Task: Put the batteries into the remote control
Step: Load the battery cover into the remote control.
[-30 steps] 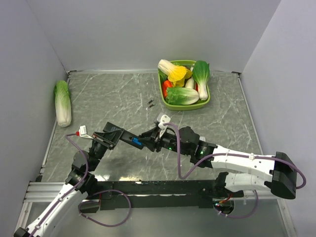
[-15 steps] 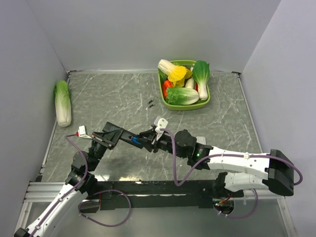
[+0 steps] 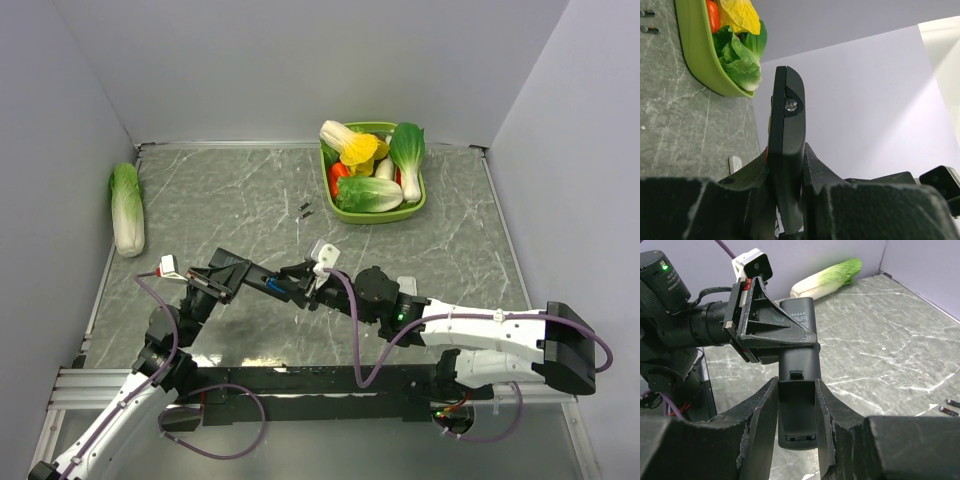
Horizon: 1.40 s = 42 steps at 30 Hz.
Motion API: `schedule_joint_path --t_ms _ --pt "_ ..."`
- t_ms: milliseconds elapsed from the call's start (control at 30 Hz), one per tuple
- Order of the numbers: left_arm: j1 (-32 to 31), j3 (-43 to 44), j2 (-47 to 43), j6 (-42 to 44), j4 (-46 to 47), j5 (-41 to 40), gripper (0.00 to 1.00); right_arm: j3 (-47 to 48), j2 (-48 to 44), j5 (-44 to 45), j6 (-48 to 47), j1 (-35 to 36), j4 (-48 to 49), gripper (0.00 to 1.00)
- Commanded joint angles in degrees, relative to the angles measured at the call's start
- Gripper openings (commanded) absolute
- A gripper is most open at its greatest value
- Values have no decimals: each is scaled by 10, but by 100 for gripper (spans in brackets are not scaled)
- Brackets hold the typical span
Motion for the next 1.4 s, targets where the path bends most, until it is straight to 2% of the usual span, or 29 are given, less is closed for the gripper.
schedule_joint_path --t_ms 0,667,1367 --pt "-1 -1 -3 -28 7 4 1 -4 0 21 -12 11 18 4" --pt "-1 5 -27 -47 -33 -9 1 -14 4 54 -35 33 18 3" --pt "-1 10 -38 -62 -34 -5 1 -33 31 60 -49 33 53 3"
